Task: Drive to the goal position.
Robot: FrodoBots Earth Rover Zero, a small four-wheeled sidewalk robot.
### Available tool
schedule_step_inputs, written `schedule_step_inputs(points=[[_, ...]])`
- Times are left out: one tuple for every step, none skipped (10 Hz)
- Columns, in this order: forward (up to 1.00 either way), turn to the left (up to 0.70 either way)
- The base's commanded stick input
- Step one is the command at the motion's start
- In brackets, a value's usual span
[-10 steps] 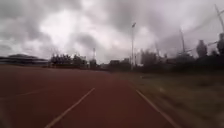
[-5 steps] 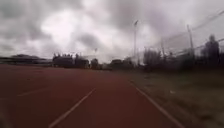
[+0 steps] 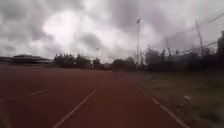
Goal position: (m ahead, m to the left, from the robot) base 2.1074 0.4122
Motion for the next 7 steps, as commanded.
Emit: schedule_step_inputs(points=[[1.00,0.00],[1.00,0.00],[1.00,0.00],[1.00,0.00],[1.00,0.00],[1.00,0.00],[1.00,0.00]])
